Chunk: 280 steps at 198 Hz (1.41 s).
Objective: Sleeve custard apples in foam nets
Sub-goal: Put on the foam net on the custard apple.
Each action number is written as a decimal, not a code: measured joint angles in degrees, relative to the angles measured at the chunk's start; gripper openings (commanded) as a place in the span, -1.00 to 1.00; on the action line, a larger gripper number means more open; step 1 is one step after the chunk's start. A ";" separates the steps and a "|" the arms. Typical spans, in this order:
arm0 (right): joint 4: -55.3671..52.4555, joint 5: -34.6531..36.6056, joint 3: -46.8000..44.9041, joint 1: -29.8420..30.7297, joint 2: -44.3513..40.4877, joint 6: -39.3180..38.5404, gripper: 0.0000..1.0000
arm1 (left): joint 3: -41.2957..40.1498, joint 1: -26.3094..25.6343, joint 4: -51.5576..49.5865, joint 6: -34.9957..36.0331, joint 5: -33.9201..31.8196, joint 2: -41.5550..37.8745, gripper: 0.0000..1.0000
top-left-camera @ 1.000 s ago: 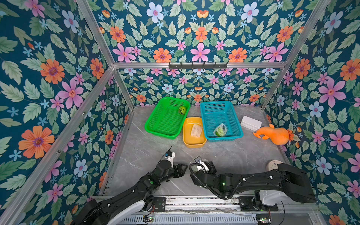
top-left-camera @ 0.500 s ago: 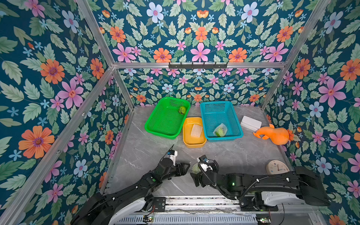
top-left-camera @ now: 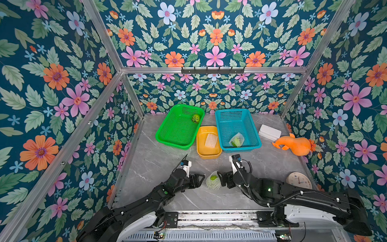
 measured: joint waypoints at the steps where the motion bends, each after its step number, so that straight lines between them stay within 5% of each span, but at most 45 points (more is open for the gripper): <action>1: -0.20 -0.15 0.00 -0.20 -0.11 0.11 0.64 | 0.11 0.00 -0.09 0.02 0.04 0.02 0.35; 19: -5.57 -4.13 0.26 -5.33 -2.10 2.03 0.33 | 1.09 0.00 -1.25 0.15 0.70 0.09 0.30; 59: -11.10 -16.35 -3.28 -13.68 -4.09 6.27 0.04 | 1.46 0.02 -2.05 -1.81 3.48 2.25 0.21; 132: 2.75 -32.50 -12.41 -14.47 2.40 10.45 0.03 | 1.20 0.02 2.38 -4.24 8.48 7.74 0.19; 280: 16.26 -34.38 -12.37 -13.03 17.94 14.23 0.01 | 3.91 0.00 -2.40 1.40 8.15 14.38 0.13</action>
